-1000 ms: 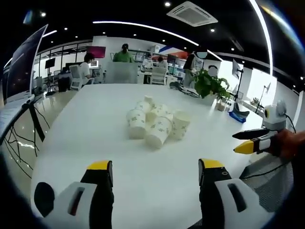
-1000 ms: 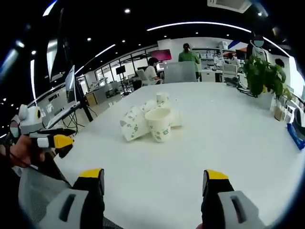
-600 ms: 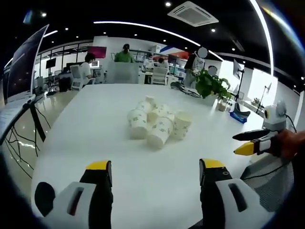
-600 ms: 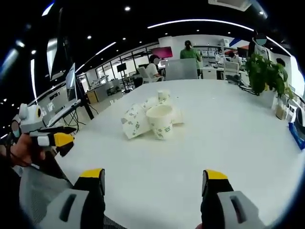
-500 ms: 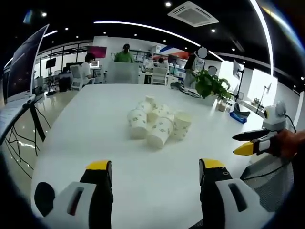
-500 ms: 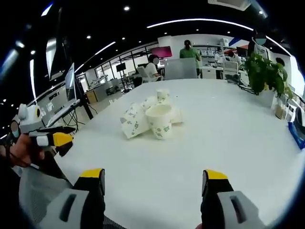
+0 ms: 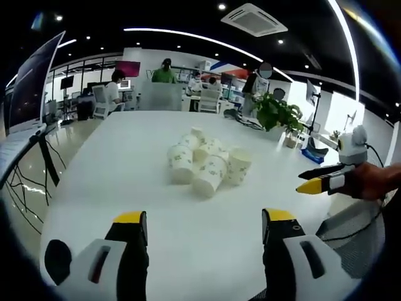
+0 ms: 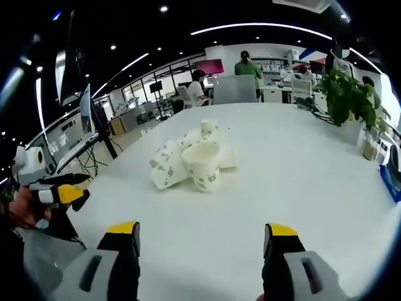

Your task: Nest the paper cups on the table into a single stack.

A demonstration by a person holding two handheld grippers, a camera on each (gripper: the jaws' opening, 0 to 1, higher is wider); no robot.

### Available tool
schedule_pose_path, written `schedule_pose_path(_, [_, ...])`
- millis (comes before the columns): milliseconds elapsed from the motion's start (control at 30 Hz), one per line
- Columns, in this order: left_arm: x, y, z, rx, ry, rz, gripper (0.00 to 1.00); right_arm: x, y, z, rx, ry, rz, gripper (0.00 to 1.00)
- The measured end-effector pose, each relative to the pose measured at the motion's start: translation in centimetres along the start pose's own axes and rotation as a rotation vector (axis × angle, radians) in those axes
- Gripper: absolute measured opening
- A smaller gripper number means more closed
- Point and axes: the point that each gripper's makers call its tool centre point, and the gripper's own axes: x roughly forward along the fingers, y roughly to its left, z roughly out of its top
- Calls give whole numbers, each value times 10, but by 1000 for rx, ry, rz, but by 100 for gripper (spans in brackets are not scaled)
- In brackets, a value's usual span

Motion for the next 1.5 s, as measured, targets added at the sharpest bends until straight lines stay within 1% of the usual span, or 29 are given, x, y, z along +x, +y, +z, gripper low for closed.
schedule_pose_path(133, [0, -1, 0, 2, 2, -1, 73, 11, -3, 13, -31, 3, 5, 80])
schedule_pose_path(167, [-1, -1, 0, 1, 1, -1, 73, 16, -3, 19, -42, 4, 5, 80])
schedule_pose_path(267, [-1, 1, -1, -2, 1, 2, 73, 23, -7, 32, -43, -4, 6, 80])
schedule_pose_path(467, [-1, 4, 0, -11, -4, 8, 73, 50, -17, 62, -75, -3, -7, 76])
schedule_pose_path(500, [-1, 4, 1, -12, -5, 8, 73, 52, -17, 63, -76, -2, -8, 75])
schedule_pose_path(533, [-1, 5, 1, -14, -10, 9, 73, 56, -20, 69, -73, -1, -10, 75])
schedule_pose_path(600, [-1, 5, 2, -15, -11, 10, 73, 65, -23, 75, -71, 5, -13, 75])
schedule_pose_path(667, [-1, 5, 2, -17, -10, 9, 73, 69, -24, 79, -68, 10, -14, 74])
schedule_pose_path(700, [-1, 5, 2, -16, -10, 10, 73, 77, -26, 84, -66, 15, -14, 73])
schedule_pose_path(733, [-1, 4, 2, -15, -10, 10, 73, 80, -26, 86, -67, 16, -14, 72])
schedule_pose_path(833, [0, 4, 2, -15, -8, 10, 73, 85, -26, 89, -70, 28, -16, 68])
schedule_pose_path(933, [0, 5, 2, -21, -7, 10, 73, 100, -32, 93, -69, 70, -19, 65])
schedule_pose_path(1067, [1, 6, 1, -27, -7, 13, 73, 104, -26, 86, -82, 134, -21, 60])
schedule_pose_path(1133, [1, 6, 1, -29, -5, 12, 73, 113, -27, 88, -71, 145, -24, 57])
schedule_pose_path(1333, [2, 7, -1, -31, -1, 17, 72, 125, -29, 84, -69, 200, -29, 49])
schedule_pose_path(1367, [2, 8, -1, -32, -1, 18, 72, 125, -27, 81, -84, 226, -31, 47])
schedule_pose_path(1433, [2, 8, -1, -33, -2, 19, 72, 125, -26, 81, -89, 240, -34, 42])
schedule_pose_path(1467, [2, 8, -1, -34, -1, 20, 72, 123, -25, 79, -89, 259, -33, 40])
schedule_pose_path(1500, [2, 8, -1, -35, -1, 21, 72, 128, -25, 79, -89, 268, -31, 37])
